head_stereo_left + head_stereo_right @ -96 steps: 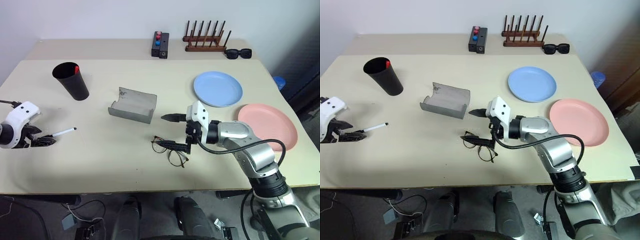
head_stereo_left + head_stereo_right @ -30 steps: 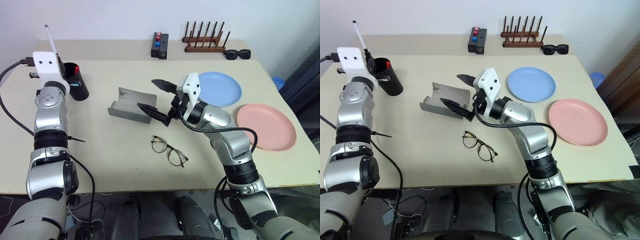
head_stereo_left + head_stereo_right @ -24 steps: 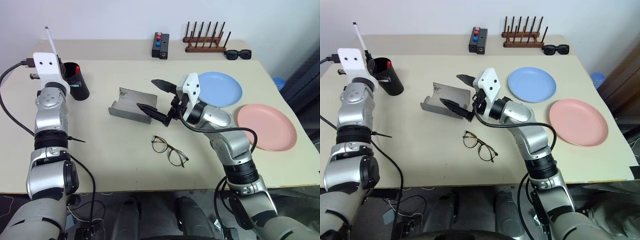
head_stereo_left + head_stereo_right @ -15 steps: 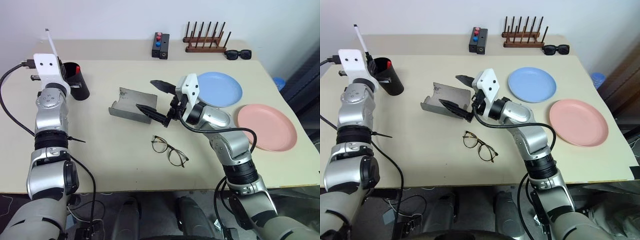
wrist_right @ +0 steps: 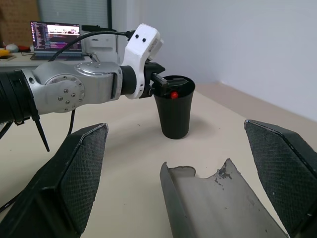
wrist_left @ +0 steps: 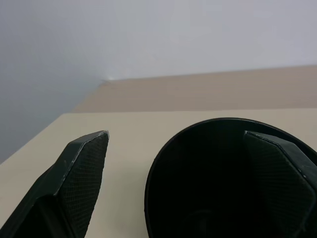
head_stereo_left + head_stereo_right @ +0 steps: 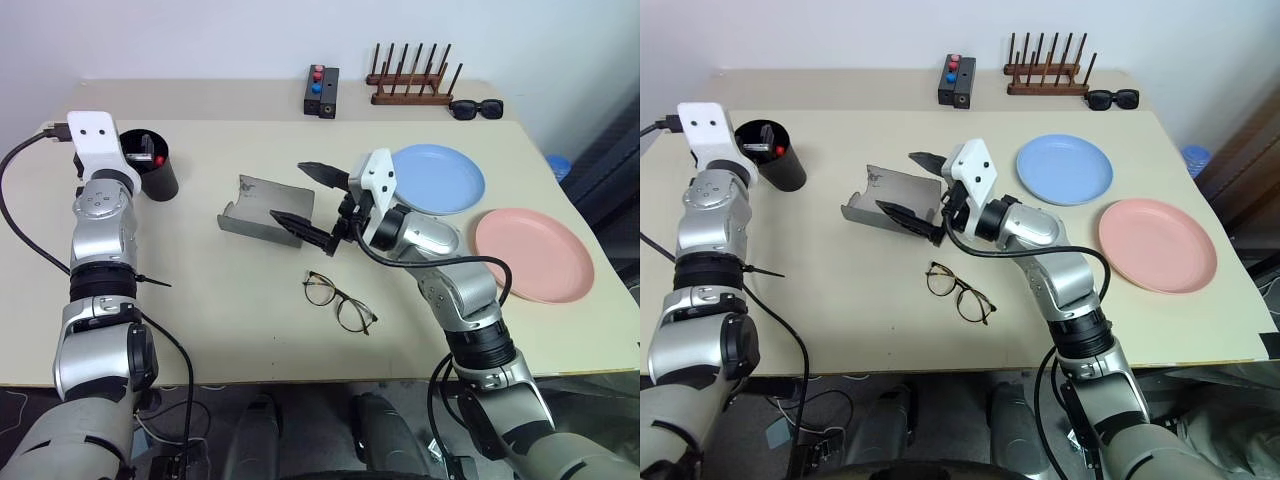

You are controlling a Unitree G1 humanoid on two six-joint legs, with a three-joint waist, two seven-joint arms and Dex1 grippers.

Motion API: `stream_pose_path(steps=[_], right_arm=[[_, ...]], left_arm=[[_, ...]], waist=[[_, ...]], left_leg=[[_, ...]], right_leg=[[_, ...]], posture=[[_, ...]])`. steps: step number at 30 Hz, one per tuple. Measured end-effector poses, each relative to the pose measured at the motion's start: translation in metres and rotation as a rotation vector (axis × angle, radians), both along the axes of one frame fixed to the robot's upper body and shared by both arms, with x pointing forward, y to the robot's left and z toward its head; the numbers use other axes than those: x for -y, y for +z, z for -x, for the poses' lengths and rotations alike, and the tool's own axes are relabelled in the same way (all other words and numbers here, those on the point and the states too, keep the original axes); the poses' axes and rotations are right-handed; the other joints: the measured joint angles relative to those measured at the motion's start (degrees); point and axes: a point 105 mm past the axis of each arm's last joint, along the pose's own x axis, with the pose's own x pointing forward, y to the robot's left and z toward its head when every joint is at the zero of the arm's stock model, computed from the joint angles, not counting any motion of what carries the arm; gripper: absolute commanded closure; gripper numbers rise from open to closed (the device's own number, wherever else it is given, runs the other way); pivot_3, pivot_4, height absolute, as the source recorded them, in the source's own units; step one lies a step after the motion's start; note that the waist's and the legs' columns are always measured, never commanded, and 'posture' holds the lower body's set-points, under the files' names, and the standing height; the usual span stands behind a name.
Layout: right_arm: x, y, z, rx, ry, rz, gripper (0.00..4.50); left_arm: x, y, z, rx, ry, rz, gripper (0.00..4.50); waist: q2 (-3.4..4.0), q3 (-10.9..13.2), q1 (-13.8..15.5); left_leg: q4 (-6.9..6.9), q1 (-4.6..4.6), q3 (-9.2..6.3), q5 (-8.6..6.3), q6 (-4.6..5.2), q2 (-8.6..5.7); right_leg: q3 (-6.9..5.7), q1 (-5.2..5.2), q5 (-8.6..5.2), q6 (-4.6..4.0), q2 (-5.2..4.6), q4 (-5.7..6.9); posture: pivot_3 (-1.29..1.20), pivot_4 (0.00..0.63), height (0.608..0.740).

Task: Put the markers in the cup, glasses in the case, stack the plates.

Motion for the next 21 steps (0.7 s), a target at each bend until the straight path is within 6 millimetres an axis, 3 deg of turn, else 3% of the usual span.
stream_pose_path(steps=[8, 16, 21], right_arm=[[0.000, 0.000, 0.000, 0.000, 0.001, -0.001, 0.00], [0.000, 0.000, 0.000, -0.001, -0.001, -0.003, 0.00], [0.006, -0.006, -0.001, -0.011, -0.008, 0.022, 0.00]], left_arm=[[-0.005, 0.006, 0.001, 0.023, 0.031, 0.001, 0.04], [-0.009, 0.039, 0.005, 0.139, 0.041, 0.027, 0.04], [0.014, 0.053, 0.009, 0.149, -0.166, -0.010, 0.04]], waist=[[0.00, 0.00, 0.01], [0.00, 0.00, 0.00], [0.00, 0.00, -0.02]], left_leg=[[-0.01, 0.00, 0.00, 0.00, 0.00, 0.00], [-0.06, 0.00, 0.00, 0.00, -0.01, 0.00], [-0.17, 0.00, 0.00, 0.04, -0.07, 0.00]], right_leg=[[0.00, 0.00, 0.00, 0.00, 0.00, -0.01], [-0.01, -0.01, 0.00, 0.00, 0.00, -0.03], [-0.01, -0.03, 0.00, 0.00, 0.00, -0.07]], posture=[[0.00, 0.150, 0.740], [0.00, 0.150, 0.740], [0.00, 0.150, 0.740]])
